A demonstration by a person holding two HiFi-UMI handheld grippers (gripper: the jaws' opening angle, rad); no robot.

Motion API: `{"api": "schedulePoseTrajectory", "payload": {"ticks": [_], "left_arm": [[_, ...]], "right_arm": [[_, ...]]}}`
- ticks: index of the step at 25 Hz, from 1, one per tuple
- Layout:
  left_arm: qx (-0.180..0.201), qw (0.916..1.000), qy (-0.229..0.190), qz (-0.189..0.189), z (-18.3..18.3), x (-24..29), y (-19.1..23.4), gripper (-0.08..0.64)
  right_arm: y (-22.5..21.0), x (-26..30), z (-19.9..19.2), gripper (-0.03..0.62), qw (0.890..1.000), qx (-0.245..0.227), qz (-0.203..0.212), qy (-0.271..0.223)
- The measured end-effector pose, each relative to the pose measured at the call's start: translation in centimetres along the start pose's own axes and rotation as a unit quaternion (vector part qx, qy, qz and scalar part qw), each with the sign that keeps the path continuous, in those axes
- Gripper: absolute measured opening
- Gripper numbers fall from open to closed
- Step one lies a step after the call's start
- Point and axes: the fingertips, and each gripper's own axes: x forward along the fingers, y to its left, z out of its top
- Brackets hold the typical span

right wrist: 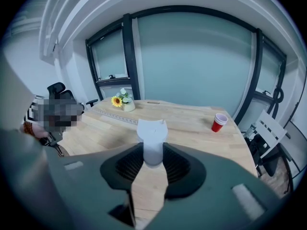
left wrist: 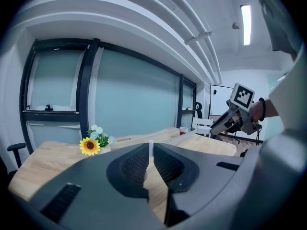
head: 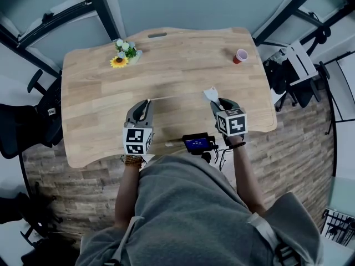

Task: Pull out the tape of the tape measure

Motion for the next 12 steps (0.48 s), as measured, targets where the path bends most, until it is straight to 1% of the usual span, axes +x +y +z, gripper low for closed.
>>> {"api": "schedulePoseTrajectory", "payload": {"ticks": [12], "left_arm": [[-0.003, 1.0, 0.002, 0.003, -0.1, 0.17, 0.11, 0.038]], "right_arm": [[-0.27, 0.06, 0.22, 0.132, 1.0, -0.009, -0.003, 0.002]]}}
